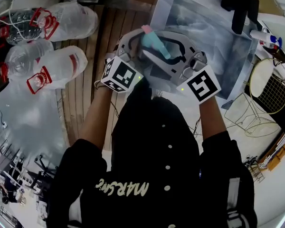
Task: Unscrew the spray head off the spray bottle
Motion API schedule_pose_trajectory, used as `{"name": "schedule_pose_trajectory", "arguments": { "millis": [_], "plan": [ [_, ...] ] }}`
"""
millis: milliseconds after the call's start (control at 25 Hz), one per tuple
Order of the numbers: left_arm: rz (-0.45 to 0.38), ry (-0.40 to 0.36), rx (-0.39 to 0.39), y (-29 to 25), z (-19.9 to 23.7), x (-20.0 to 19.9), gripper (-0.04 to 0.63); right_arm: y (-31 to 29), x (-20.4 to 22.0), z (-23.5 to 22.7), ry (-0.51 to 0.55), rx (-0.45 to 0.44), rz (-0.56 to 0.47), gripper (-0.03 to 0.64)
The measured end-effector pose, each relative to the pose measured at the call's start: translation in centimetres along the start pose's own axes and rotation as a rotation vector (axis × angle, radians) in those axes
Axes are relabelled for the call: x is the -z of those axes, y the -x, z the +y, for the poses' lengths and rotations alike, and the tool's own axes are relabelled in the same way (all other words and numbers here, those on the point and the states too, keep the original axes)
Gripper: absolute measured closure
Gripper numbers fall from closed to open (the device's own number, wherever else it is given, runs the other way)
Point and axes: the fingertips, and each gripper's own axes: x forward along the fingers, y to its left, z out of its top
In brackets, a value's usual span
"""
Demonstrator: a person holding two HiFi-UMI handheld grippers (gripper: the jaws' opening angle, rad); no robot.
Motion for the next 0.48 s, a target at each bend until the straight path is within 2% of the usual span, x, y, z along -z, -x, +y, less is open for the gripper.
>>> {"name": "schedule_pose_trajectory", "arguments": {
  "millis": [80, 200, 280, 320, 400, 480],
  "plan": [
    [-0.007, 0.002, 0.011, -0.1, -0.2, 0.0, 0.209, 0.2, -0.1, 0.4, 0.001, -0.119, -0.006, 0.466],
    [-0.009, 0.008, 0.01, -0.1, -0.3, 0.0, 0.209, 0.2, 0.2, 0.6, 0.001, -0.178, 0.034, 0.465],
    [-0.009, 0.007, 0.008, -0.2, -0.3, 0.0, 0.209, 0.4, 0.4, 0.4, -0.023, -0.16, 0.046, 0.454],
    [-0.009, 0.008, 0.008, -0.2, -0.3, 0.0, 0.209, 0.6, 0.2, 0.2, -0.047, -0.138, 0.037, 0.424],
    [-0.01, 0.009, 0.006, -0.1, -0.3, 0.0, 0.209, 0.8, -1.0, -0.4, -0.118, -0.064, -0.028, 0.365],
    [-0.008, 0.011, 0.004, 0.0, -0.3, 0.0, 0.209, 1.4, -2.0, -0.9, -0.187, 0.046, -0.09, 0.345]
  ]
}}
